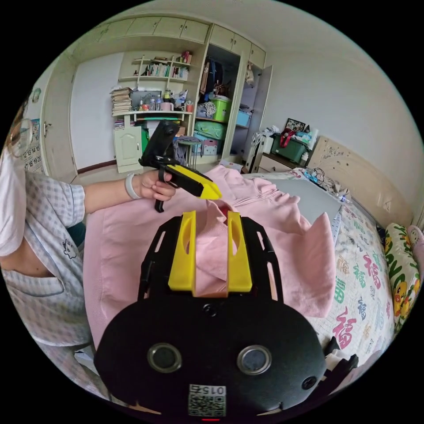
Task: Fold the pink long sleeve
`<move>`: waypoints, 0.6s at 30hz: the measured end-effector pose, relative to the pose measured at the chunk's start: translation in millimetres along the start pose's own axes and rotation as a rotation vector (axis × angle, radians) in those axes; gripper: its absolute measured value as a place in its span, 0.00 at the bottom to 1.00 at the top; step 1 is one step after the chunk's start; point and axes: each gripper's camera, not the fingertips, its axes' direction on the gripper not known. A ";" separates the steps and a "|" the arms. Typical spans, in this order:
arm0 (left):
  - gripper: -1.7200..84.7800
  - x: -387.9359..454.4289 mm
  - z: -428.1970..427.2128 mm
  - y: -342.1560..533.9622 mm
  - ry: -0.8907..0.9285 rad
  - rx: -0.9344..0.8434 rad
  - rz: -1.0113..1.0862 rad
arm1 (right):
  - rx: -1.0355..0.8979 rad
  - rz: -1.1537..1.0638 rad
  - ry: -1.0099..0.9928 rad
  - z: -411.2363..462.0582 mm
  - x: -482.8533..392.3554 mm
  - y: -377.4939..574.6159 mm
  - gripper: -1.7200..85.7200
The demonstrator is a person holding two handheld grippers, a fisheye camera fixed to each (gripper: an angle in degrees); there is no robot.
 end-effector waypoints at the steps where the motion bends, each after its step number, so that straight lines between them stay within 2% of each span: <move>1: 0.08 -0.2 0.7 -0.6 -0.005 -0.006 -0.002 | -0.014 0.012 -0.005 4.4 1.9 0.5 0.14; 7: 0.09 9.6 2.8 -7.6 -0.076 -0.053 0.026 | -0.018 -0.020 0.015 17.7 -6.3 11.6 0.07; 11: 0.09 20.3 7.1 -13.1 -0.105 -0.103 0.072 | -0.014 -0.211 -0.041 18.5 -32.8 22.6 0.06; 15: 0.03 12.4 -14.2 -16.4 -0.103 -0.053 0.031 | -0.011 -0.310 -0.041 17.6 -46.2 33.6 0.04; 18: 0.02 0.4 -31.0 -16.8 -0.062 0.001 -0.034 | 0.030 -0.268 -0.017 9.4 -40.7 36.9 0.05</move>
